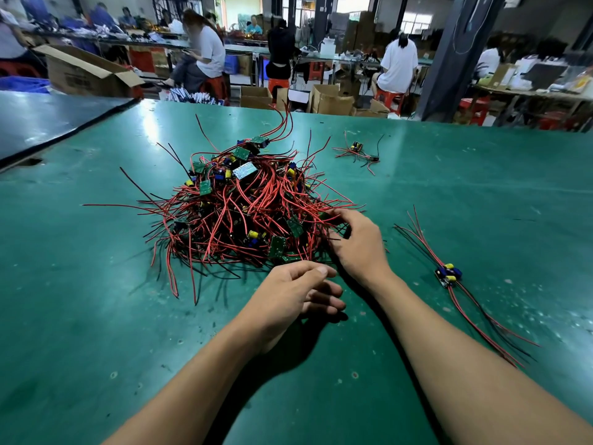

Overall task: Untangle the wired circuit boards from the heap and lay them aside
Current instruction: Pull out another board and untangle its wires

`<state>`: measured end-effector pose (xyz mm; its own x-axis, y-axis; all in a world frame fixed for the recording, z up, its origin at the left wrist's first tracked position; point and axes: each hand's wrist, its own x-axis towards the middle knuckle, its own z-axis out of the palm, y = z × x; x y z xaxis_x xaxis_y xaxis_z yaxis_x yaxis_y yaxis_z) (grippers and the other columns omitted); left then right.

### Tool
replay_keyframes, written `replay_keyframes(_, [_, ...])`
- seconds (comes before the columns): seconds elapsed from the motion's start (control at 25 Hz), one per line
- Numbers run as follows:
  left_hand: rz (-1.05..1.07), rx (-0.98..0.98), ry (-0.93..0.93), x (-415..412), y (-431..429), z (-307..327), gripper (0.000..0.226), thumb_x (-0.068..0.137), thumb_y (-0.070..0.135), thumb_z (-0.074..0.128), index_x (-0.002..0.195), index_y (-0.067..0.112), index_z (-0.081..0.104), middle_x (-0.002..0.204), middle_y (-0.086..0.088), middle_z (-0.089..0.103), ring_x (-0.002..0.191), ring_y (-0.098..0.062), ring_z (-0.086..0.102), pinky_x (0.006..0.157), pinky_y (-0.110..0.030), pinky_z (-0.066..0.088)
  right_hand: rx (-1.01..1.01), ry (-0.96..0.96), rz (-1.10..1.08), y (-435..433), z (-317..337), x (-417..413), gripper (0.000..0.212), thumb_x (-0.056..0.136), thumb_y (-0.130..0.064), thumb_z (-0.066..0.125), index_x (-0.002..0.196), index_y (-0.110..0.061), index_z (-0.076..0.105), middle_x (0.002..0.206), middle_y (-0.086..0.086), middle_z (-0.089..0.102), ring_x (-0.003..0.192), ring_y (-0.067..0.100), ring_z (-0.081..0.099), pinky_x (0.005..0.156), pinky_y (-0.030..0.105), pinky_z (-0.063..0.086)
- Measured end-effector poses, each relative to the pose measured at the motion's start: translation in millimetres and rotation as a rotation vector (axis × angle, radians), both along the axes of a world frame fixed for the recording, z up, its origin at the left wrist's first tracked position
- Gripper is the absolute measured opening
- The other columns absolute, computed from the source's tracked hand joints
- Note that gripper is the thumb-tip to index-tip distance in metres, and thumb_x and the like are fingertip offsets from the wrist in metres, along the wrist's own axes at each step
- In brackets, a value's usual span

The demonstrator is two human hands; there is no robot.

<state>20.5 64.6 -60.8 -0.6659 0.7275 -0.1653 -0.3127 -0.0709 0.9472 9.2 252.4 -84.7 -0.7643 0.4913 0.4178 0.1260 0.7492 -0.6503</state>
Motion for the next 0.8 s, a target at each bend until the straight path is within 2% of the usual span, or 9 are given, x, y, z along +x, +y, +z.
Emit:
replay_keyframes(0.04, [0.002,0.001,0.002,0,0,0,0.021,0.102,0.011,0.047,0.102,-0.003,0.063,0.086,-0.022,0.069,0.070,-0.027,0.070,0.066,-0.029,0.060,-0.052,0.033,-0.008,-3,0,7,0.033,0.086,-0.028,0.075,0.119,-0.020,0.071,0.116,-0.003,0.073,0.108,0.016,0.064,0.099,0.037,0.050])
replay_keyframes(0.12, [0.007,0.004,0.003,0,0,1,0.020,0.102,0.010,0.047,0.101,-0.003,0.063,0.085,-0.022,0.069,0.069,-0.027,0.069,0.065,-0.029,0.060,-0.171,0.076,-0.009,-9,0,22,0.029,0.082,-0.038,0.076,0.108,-0.025,0.071,0.102,-0.011,0.074,0.086,0.005,0.064,0.083,0.028,0.052])
replay_keyframes(0.2, [0.015,0.006,0.001,1,1,2,0.020,0.102,0.010,0.047,0.101,-0.002,0.063,0.084,-0.022,0.069,0.068,-0.026,0.069,0.065,-0.030,0.059,-0.228,0.144,0.004,-15,1,39,0.020,0.079,-0.041,0.078,0.092,-0.030,0.067,0.087,-0.013,0.071,0.070,-0.001,0.058,0.068,0.019,0.048])
replay_keyframes(0.32, [0.030,0.008,-0.024,1,2,3,0.021,0.102,0.013,0.048,0.102,-0.002,0.063,0.082,-0.021,0.070,0.065,-0.025,0.069,0.062,-0.030,0.060,-0.235,0.285,-0.016,-24,10,61,0.015,0.084,-0.035,0.079,0.092,-0.033,0.067,0.092,-0.009,0.068,0.072,0.000,0.057,0.070,0.016,0.045])
replay_keyframes(0.44, [0.042,0.013,-0.056,2,2,2,0.024,0.101,0.015,0.050,0.105,-0.005,0.062,0.082,-0.021,0.070,0.063,-0.026,0.069,0.062,-0.035,0.059,-0.393,0.529,0.006,-37,30,74,0.022,0.085,-0.042,0.074,0.099,-0.026,0.069,0.090,-0.001,0.069,0.074,0.009,0.063,0.072,0.026,0.052])
replay_keyframes(0.48, [0.042,0.014,-0.058,1,3,1,0.025,0.101,0.017,0.051,0.105,-0.005,0.062,0.083,-0.021,0.070,0.064,-0.026,0.069,0.064,-0.035,0.059,-0.384,0.593,0.048,-43,37,76,0.020,0.087,-0.040,0.073,0.101,-0.027,0.069,0.090,0.002,0.070,0.076,0.012,0.065,0.073,0.026,0.052])
replay_keyframes(0.56, [0.027,0.032,-0.078,0,3,3,0.029,0.098,0.028,0.054,0.102,0.001,0.064,0.081,-0.018,0.070,0.062,-0.024,0.069,0.061,-0.031,0.058,-0.170,0.614,0.156,-54,39,78,0.019,0.089,-0.026,0.074,0.107,-0.024,0.069,0.099,0.005,0.068,0.088,0.015,0.068,0.080,0.024,0.053])
replay_keyframes(0.68, [-0.041,0.092,-0.240,-3,-2,10,0.039,0.084,0.051,0.058,0.093,0.015,0.070,0.080,-0.009,0.071,0.059,-0.019,0.066,0.055,-0.027,0.055,0.172,0.506,0.235,-64,23,79,0.026,0.079,-0.005,0.080,0.104,-0.006,0.072,0.110,0.007,0.063,0.108,0.011,0.062,0.093,0.022,0.050])
replay_keyframes(0.8, [-0.132,0.131,-0.277,-4,-8,9,0.042,0.082,0.051,0.059,0.097,0.016,0.075,0.091,-0.008,0.072,0.064,-0.017,0.068,0.054,-0.024,0.054,0.221,0.393,0.353,-63,11,81,0.030,0.071,0.008,0.078,0.100,-0.001,0.071,0.113,0.010,0.062,0.112,0.003,0.058,0.094,0.009,0.043])
